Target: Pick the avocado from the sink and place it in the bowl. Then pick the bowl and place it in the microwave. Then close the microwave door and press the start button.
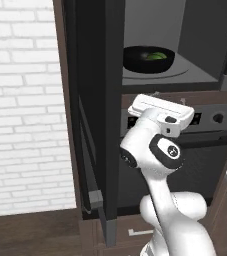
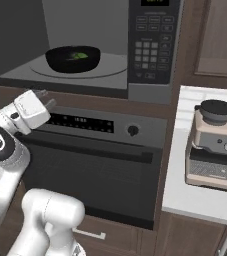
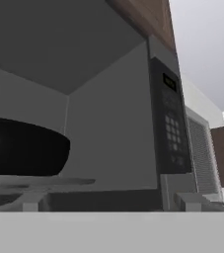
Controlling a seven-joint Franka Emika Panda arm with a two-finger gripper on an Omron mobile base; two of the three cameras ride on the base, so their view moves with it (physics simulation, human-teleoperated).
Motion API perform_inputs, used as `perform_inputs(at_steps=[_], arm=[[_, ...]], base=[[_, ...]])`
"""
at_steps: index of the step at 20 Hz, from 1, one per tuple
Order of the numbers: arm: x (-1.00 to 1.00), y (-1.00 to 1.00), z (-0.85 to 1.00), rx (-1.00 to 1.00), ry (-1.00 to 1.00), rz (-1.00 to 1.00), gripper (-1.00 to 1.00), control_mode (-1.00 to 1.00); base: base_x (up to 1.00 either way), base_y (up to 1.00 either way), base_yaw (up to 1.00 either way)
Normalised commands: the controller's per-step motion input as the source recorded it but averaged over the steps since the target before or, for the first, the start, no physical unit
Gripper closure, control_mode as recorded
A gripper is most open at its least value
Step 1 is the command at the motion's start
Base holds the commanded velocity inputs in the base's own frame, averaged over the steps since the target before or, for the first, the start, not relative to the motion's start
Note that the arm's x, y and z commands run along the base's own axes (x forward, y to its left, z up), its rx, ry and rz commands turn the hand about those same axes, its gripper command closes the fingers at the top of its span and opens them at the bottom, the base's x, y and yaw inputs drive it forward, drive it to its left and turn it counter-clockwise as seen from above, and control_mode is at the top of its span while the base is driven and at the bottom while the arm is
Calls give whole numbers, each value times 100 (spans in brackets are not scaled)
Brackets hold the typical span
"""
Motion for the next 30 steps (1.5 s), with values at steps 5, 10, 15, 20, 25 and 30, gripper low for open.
perform_inputs(at_steps=[5, 10, 15, 20, 25, 30], arm=[[-49, 43, 0, -22, -18, -1, -100, -100], [-55, 69, 0, -5, -11, 0, -100, -100], [-21, 60, -33, -2, -10, 0, -100, -100], [0, 64, -62, 0, -15, 1, -100, -100], [0, 76, -44, 0, -16, 8, -100, -100], [0, 86, -15, 0, -6, 8, -100, -100]], base=[[0, 0, 0], [0, 0, 0], [0, 0, 0], [0, 0, 0], [0, 0, 0], [0, 0, 0]])
